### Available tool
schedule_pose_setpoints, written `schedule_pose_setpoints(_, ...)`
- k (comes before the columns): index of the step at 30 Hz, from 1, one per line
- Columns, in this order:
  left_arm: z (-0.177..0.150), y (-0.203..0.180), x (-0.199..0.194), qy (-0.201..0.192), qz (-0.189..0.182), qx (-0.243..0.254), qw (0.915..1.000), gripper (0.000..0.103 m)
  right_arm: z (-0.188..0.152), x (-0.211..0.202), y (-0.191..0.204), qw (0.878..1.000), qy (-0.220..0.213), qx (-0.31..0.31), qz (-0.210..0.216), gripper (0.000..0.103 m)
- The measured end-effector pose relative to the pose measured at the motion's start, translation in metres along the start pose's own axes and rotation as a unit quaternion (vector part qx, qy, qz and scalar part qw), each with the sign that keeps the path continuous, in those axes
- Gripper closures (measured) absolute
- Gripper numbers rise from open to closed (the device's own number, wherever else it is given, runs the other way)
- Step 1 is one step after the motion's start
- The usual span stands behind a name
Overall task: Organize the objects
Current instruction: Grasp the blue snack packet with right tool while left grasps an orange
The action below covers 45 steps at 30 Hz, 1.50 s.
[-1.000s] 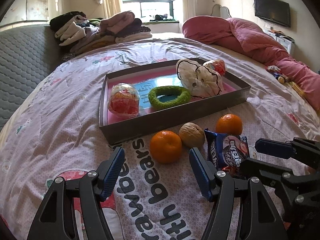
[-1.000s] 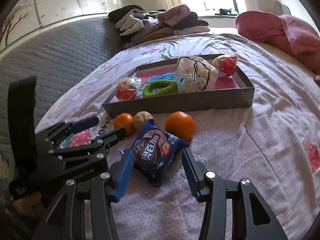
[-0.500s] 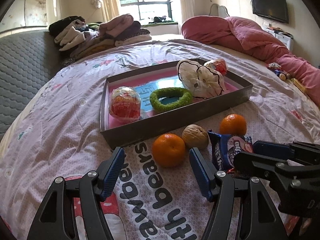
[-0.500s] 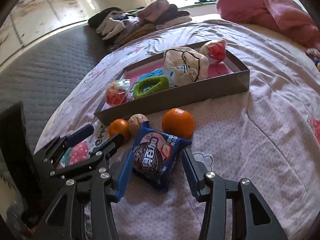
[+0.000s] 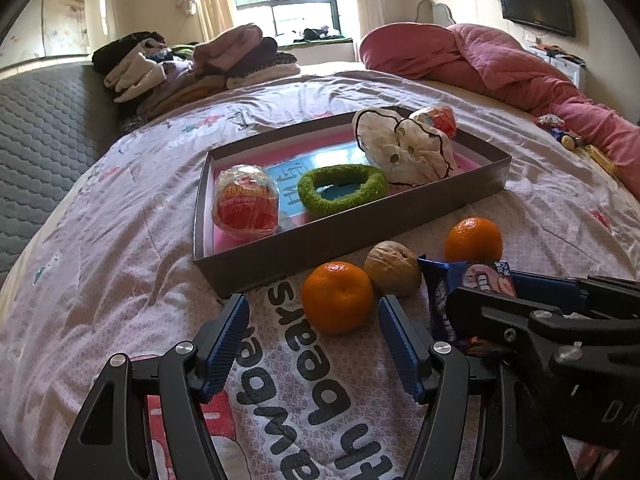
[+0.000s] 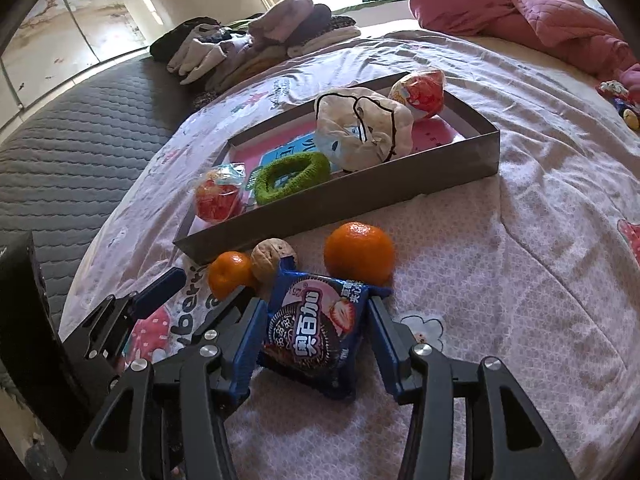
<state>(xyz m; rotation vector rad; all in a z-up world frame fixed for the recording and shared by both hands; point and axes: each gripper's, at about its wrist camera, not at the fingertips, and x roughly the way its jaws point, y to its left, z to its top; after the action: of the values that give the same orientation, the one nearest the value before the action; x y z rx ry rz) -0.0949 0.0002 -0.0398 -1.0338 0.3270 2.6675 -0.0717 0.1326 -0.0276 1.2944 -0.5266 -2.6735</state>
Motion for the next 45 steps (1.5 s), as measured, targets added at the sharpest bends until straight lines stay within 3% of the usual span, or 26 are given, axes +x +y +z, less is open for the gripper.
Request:
schedule_pose_setpoints(8,0.000,-0.001,0.013,0.022,0.005,0.010,0.9997,0.034,-0.001,0.012,0.001,1.000,0.009,0.001,-0.017,0.050)
schedule_pose_setpoints(19,0.002,0.000,0.022,0.031,-0.016,0.012,0.9993,0.035,-0.002,0.010,-0.008,1.000,0.009,0.002,0.015,0.051)
schedule_pose_setpoints(27,0.003,-0.007,0.020,0.023,-0.035,0.029,0.9987,0.063,-0.002,0.009,-0.007,1.000,0.011,-0.004,0.020,0.053)
schedule_pose_setpoints(45,0.004,-0.010,0.013,0.024,-0.039,0.032,0.9984,0.064,-0.002,0.006,-0.011,0.999,0.008,-0.001,0.033,0.053)
